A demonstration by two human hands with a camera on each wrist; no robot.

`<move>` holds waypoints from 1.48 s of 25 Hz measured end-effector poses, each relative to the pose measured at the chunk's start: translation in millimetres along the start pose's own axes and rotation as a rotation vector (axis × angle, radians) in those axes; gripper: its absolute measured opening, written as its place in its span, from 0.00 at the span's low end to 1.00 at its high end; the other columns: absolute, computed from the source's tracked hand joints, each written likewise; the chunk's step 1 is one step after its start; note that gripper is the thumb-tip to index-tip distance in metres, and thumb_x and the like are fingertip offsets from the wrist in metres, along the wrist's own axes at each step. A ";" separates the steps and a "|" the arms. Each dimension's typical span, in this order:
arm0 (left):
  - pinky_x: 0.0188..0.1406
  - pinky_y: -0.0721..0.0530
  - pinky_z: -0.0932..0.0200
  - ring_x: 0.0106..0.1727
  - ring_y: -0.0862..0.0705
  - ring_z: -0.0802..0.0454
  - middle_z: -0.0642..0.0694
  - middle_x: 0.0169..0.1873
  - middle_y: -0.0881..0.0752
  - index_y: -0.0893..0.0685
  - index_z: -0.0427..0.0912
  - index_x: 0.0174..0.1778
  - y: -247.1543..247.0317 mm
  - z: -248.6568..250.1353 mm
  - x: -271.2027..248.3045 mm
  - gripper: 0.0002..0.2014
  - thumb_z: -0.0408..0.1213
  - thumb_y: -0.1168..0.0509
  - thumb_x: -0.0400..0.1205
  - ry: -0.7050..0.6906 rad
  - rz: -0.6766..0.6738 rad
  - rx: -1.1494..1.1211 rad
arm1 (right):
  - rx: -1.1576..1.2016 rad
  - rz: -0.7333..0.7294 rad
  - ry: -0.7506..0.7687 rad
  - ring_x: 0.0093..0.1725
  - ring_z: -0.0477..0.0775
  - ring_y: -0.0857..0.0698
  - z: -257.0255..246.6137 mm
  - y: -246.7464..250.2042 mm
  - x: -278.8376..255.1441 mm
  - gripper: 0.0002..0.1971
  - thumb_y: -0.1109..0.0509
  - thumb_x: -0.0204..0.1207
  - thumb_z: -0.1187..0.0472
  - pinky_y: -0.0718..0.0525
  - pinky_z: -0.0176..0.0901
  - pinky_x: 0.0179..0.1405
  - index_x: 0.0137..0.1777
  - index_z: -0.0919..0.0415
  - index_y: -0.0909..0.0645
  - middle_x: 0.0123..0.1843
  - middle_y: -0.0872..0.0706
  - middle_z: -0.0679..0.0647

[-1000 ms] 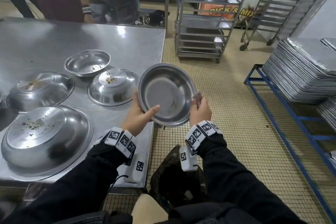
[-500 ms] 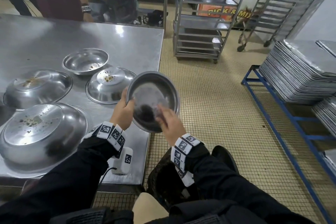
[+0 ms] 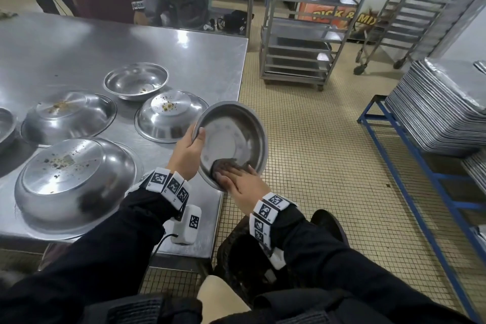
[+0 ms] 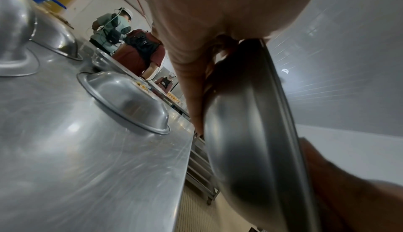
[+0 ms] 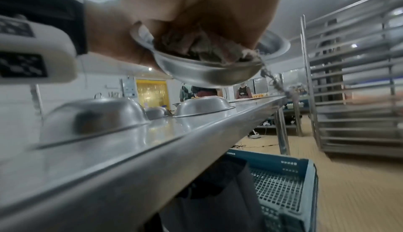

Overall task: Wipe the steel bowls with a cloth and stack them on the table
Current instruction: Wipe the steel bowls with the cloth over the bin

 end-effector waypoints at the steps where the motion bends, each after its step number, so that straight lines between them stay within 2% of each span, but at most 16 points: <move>1: 0.65 0.27 0.66 0.65 0.22 0.57 0.51 0.62 0.19 0.27 0.47 0.73 -0.1 4.9 0.5 0.17 0.42 0.49 0.90 -0.011 -0.014 0.008 | 0.027 0.009 -0.018 0.82 0.45 0.45 -0.6 -0.8 -1.7 0.24 0.58 0.86 0.46 0.55 0.57 0.81 0.80 0.46 0.38 0.82 0.38 0.43; 4: 0.63 0.25 0.66 0.62 0.20 0.58 0.53 0.59 0.17 0.24 0.51 0.69 1.9 -1.3 3.3 0.14 0.43 0.50 0.90 0.016 -0.056 0.022 | -0.228 0.016 -0.074 0.83 0.48 0.47 22.8 6.9 -3.8 0.25 0.60 0.86 0.45 0.60 0.61 0.80 0.81 0.45 0.44 0.83 0.42 0.44; 6: 0.59 0.20 0.55 0.59 0.17 0.47 0.49 0.54 0.15 0.21 0.44 0.67 2.8 -16.1 3.0 0.16 0.44 0.49 0.90 0.089 -0.075 -0.012 | -0.359 0.018 -0.168 0.83 0.51 0.56 50.1 19.6 -0.5 0.26 0.60 0.85 0.45 0.63 0.65 0.79 0.83 0.46 0.54 0.85 0.51 0.46; 8: 0.49 0.17 0.42 0.51 0.15 0.36 0.40 0.49 0.14 0.20 0.43 0.66 0.4 -29.4 1.4 0.17 0.45 0.48 0.90 0.187 -0.097 -0.046 | -0.378 0.030 -0.230 0.82 0.52 0.66 68.8 35.8 4.7 0.28 0.58 0.86 0.48 0.60 0.66 0.80 0.82 0.49 0.65 0.84 0.66 0.48; 10: 0.39 0.16 0.44 0.42 0.15 0.37 0.38 0.44 0.15 0.19 0.49 0.61 -0.3 -33.2 -0.9 0.14 0.47 0.48 0.89 0.267 -0.114 -0.051 | -0.279 0.056 -0.213 0.81 0.52 0.67 72.9 50.8 13.5 0.31 0.54 0.86 0.52 0.55 0.62 0.81 0.80 0.49 0.70 0.81 0.73 0.50; 11: 0.38 0.16 0.46 0.41 0.15 0.38 0.38 0.43 0.15 0.18 0.51 0.57 -0.7 -32.8 -1.6 0.13 0.50 0.46 0.88 0.295 -0.127 -0.069 | -0.129 0.089 -0.209 0.83 0.53 0.58 73.2 60.5 17.2 0.30 0.53 0.86 0.52 0.47 0.60 0.81 0.81 0.48 0.67 0.84 0.66 0.53; 12: 0.40 0.16 0.46 0.42 0.16 0.38 0.37 0.44 0.15 0.18 0.52 0.55 -0.6 -32.0 -2.1 0.13 0.53 0.44 0.86 0.320 -0.140 -0.092 | 0.034 0.136 -0.217 0.81 0.53 0.41 74.6 70.5 20.0 0.28 0.52 0.86 0.51 0.34 0.58 0.77 0.82 0.47 0.58 0.84 0.49 0.56; 13: 0.44 0.16 0.42 0.45 0.16 0.37 0.37 0.46 0.14 0.17 0.52 0.55 0.3 -30.5 -2.7 0.15 0.56 0.42 0.82 0.337 -0.149 -0.122 | 0.152 0.193 -0.216 0.69 0.52 0.25 75.5 79.8 21.7 0.25 0.51 0.86 0.49 0.22 0.56 0.69 0.82 0.46 0.49 0.77 0.32 0.57; 14: 0.49 0.17 0.38 0.48 0.16 0.35 0.37 0.47 0.14 0.17 0.52 0.56 2.3 -30.5 -2.3 0.18 0.57 0.41 0.78 0.350 -0.146 -0.155 | 0.150 0.245 -0.200 0.58 0.50 0.20 72.4 88.4 22.0 0.25 0.48 0.86 0.50 0.17 0.51 0.60 0.82 0.48 0.44 0.69 0.24 0.56; 18: 0.65 0.23 0.34 0.55 0.16 0.36 0.39 0.50 0.13 0.16 0.48 0.60 3.1 -27.4 2.5 0.17 0.51 0.40 0.82 0.340 -0.088 -0.272 | 0.275 0.441 -0.226 0.57 0.51 0.20 73.9 108.6 8.1 0.22 0.38 0.82 0.61 0.20 0.45 0.60 0.75 0.53 0.32 0.64 0.19 0.54; 21: 0.64 0.20 0.38 0.59 0.16 0.36 0.37 0.55 0.14 0.20 0.41 0.67 -6.5 -24.4 5.6 0.17 0.43 0.47 0.89 0.302 -0.040 -0.340 | 0.590 0.567 -0.331 0.55 0.46 0.19 84.3 108.3 -14.2 0.19 0.37 0.82 0.60 0.19 0.42 0.56 0.72 0.50 0.28 0.60 0.17 0.47; 25: 0.64 0.18 0.43 0.60 0.14 0.42 0.42 0.56 0.12 0.18 0.48 0.65 -18.7 -17.0 3.0 0.15 0.45 0.46 0.89 0.219 0.080 -0.323 | 0.798 0.714 -0.501 0.52 0.46 0.17 95.7 98.5 -42.6 0.19 0.40 0.83 0.58 0.19 0.40 0.47 0.73 0.49 0.29 0.56 0.17 0.44; 30: 0.59 0.17 0.39 0.57 0.14 0.39 0.38 0.56 0.13 0.21 0.40 0.68 -43.2 -15.2 2.5 0.24 0.51 0.38 0.80 0.307 -0.297 -0.458 | 0.772 0.536 -0.347 0.55 0.36 0.20 97.5 121.6 -37.4 0.16 0.38 0.82 0.61 0.21 0.32 0.52 0.69 0.50 0.26 0.58 0.18 0.42; 32: 0.56 0.16 0.42 0.53 0.13 0.44 0.43 0.49 0.10 0.18 0.40 0.61 -43.3 -14.0 2.5 0.16 0.45 0.45 0.86 0.325 -0.270 -0.510 | 0.727 0.486 -0.316 0.53 0.34 0.20 92.9 128.1 -34.0 0.16 0.38 0.82 0.60 0.21 0.31 0.51 0.69 0.51 0.26 0.56 0.18 0.41; 34: 0.57 0.16 0.41 0.53 0.13 0.44 0.42 0.49 0.11 0.19 0.39 0.61 -42.5 -17.5 5.7 0.18 0.43 0.52 0.90 0.330 -0.184 -0.504 | 0.745 0.526 -0.322 0.52 0.33 0.20 93.5 129.2 -36.6 0.16 0.39 0.82 0.59 0.23 0.30 0.48 0.70 0.49 0.27 0.54 0.18 0.38; 37: 0.66 0.22 0.34 0.62 0.16 0.37 0.35 0.58 0.14 0.19 0.36 0.65 -39.8 -30.4 7.0 0.26 0.54 0.49 0.87 0.328 -0.044 -0.426 | 0.833 0.663 -0.420 0.48 0.36 0.19 97.5 115.9 -46.9 0.16 0.40 0.83 0.56 0.21 0.33 0.43 0.71 0.48 0.29 0.50 0.19 0.36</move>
Point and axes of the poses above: each hand's wrist, its own x-axis towards the middle knuckle, its own y-axis out of the back of the hand, z = x × y, the point moved 9 cm from there along x, towards the middle knuckle
